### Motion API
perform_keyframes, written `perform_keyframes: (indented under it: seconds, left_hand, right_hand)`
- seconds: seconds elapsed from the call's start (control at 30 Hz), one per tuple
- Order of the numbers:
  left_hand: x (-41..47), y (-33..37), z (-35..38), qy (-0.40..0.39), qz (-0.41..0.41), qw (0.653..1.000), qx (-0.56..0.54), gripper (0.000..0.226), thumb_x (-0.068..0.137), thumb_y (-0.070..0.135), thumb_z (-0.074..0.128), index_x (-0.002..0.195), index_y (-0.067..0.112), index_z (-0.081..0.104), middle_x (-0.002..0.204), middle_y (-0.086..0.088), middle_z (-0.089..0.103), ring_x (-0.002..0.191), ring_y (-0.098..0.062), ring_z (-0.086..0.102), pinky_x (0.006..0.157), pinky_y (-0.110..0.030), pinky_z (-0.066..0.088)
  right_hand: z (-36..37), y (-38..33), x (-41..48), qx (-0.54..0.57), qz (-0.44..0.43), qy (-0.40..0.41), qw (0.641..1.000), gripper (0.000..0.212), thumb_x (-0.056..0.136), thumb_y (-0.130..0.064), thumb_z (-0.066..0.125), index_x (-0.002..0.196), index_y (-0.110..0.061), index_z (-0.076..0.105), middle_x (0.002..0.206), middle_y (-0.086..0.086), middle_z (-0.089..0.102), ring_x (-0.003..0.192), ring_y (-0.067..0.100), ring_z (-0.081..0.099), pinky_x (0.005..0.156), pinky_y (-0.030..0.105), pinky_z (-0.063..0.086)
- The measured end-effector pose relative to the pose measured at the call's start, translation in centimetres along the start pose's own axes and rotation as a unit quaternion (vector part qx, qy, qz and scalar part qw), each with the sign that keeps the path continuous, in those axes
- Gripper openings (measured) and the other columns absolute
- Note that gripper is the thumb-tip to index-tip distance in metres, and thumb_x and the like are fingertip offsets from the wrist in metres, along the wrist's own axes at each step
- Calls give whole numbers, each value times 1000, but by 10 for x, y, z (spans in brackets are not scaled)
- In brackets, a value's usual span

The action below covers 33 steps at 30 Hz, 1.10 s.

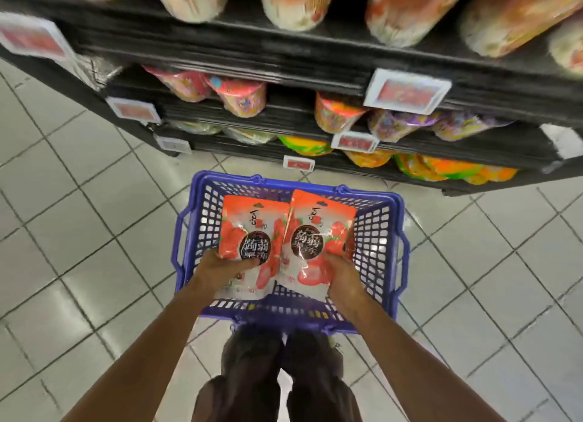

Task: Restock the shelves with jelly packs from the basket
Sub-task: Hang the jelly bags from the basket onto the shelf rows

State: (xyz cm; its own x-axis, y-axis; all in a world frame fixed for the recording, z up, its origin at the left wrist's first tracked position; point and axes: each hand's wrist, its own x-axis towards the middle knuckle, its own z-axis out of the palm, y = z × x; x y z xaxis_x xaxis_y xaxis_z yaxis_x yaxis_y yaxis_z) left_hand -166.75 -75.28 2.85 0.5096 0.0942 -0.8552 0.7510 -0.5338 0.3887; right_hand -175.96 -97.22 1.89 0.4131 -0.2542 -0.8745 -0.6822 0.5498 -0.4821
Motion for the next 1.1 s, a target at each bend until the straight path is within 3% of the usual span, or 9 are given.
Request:
perform_keyframes:
  seconds: [0.17,0.3,0.4,0.57,0.63,0.73,0.87,1.0,1.1]
  left_hand:
    - [-149,86,-62,-108,72,991,-37,55,66,18,88,116,15,66,103,-7,74,95,-21,68,78,-33,56]
    - [-259,157,-102,-141,148,978,-43,43,69,18,87,107,22,67,89,3,77,78,-10,69,71,-28,54]
    - [-319,197,-125,-159,200,966,-45,70,55,26,93,118,8,66,106,-16,73,90,-24,67,81,-37,52]
    - [-399,249,-154,-189,264,943,-74,122,28,67,90,132,18,52,123,-8,66,111,-26,64,102,-48,47]
    - [-418,266,-161,-195,307,926,-103,116,24,66,91,126,20,58,119,-9,68,110,-28,65,102,-52,47]
    - [-440,286,-169,-238,373,887,-133,83,38,51,96,111,20,71,109,-10,74,102,-29,70,86,-44,56]
    - [-461,304,-168,-248,408,864,-160,76,44,46,96,112,24,70,105,-8,75,96,-26,73,70,-34,59]
    - [-477,321,-155,-204,433,861,-173,53,45,49,92,94,35,74,94,-5,77,88,-24,74,63,-31,58]
    - [-482,336,-145,-180,442,859,-183,44,52,39,90,92,29,75,91,-5,77,84,-22,74,59,-26,57]
  right_hand:
    - [-15,-86,-154,77,-35,22,996,17,95,-14,48,83,-15,59,68,3,56,62,19,55,60,29,48]
    - [-17,-150,-264,104,-76,8,992,25,95,-28,52,101,-5,61,78,13,62,73,28,59,77,40,47]
    - [-14,-192,-331,31,-171,0,985,40,70,-22,80,103,-6,63,78,7,68,71,26,62,64,36,52]
    - [-6,-247,-412,7,-301,20,953,30,57,-11,88,69,-27,66,57,-6,62,49,14,59,45,25,48]
    - [-4,-263,-436,10,-341,31,939,31,50,-25,92,70,-27,68,59,-2,64,50,17,63,48,26,51]
    - [-6,-282,-461,45,-379,41,923,63,38,-35,97,79,-5,59,67,15,65,60,30,69,57,35,57]
    - [-9,-307,-485,78,-426,56,900,43,47,-22,97,76,-18,65,67,8,72,63,27,72,58,29,57]
    - [-21,-330,-498,94,-444,48,890,57,56,-17,90,90,12,55,70,14,72,67,29,71,66,37,58]
    - [-33,-349,-499,89,-460,76,880,56,57,-19,93,80,15,55,69,17,72,66,28,72,64,33,57]
